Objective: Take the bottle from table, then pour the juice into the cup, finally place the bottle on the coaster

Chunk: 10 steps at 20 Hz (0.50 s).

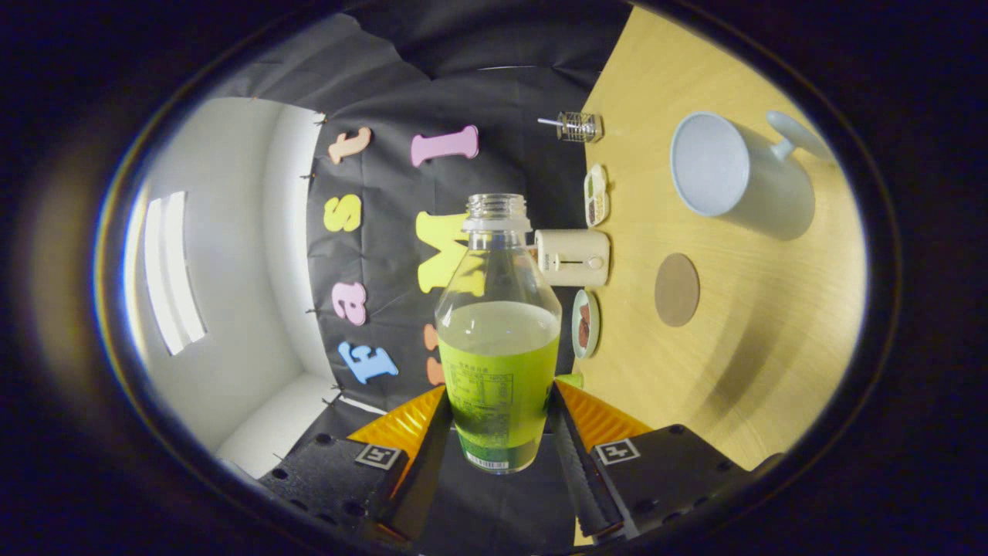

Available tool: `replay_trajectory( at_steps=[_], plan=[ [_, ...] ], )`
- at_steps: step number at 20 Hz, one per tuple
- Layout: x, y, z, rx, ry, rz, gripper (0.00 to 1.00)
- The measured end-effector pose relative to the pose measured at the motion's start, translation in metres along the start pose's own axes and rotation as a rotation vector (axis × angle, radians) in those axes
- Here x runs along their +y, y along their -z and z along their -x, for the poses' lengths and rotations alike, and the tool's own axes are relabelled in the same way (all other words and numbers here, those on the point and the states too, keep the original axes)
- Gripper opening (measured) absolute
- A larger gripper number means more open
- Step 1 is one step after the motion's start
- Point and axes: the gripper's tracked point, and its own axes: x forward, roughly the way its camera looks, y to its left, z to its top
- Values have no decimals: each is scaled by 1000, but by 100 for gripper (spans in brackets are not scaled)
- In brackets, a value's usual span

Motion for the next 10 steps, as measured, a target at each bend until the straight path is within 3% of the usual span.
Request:
replay_trajectory(
  at_steps=[10],
  plan=[
    [15, -7, -6, -40, -43, -102, 76]
  ],
)
